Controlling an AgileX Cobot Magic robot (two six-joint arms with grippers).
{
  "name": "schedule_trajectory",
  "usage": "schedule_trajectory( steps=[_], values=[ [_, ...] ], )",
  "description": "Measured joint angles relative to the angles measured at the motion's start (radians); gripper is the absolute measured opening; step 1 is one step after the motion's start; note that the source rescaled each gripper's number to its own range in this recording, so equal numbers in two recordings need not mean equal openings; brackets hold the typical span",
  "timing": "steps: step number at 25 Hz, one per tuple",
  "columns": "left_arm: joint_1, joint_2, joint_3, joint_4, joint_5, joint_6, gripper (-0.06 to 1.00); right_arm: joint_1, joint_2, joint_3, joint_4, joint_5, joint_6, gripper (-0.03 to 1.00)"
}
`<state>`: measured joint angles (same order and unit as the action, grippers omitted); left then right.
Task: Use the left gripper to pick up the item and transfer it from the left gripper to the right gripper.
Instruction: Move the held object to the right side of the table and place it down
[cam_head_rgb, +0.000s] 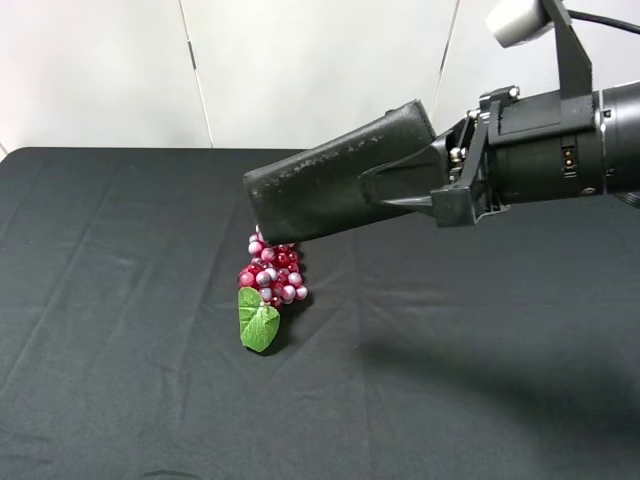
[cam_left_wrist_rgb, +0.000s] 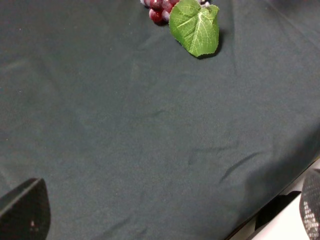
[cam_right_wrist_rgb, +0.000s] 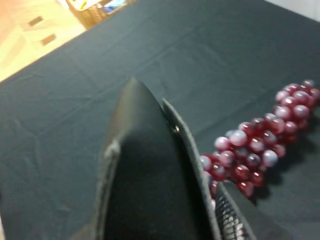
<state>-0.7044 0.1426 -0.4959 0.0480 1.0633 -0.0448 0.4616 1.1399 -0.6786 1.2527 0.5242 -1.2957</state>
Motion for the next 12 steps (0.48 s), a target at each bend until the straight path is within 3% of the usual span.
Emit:
schedule_trajectory(
  steps=[4, 12],
  values=[
    [0.063, 0.000, 0.000, 0.000, 0.000, 0.001, 1.00, 0.000, 0.000, 0.000, -0.101, -0.040, 0.090, 0.00],
    [0.325, 0.000, 0.000, 0.001, 0.000, 0.001, 1.00, 0.000, 0.036, 0.000, -0.353, -0.120, 0.297, 0.00]
  ],
)
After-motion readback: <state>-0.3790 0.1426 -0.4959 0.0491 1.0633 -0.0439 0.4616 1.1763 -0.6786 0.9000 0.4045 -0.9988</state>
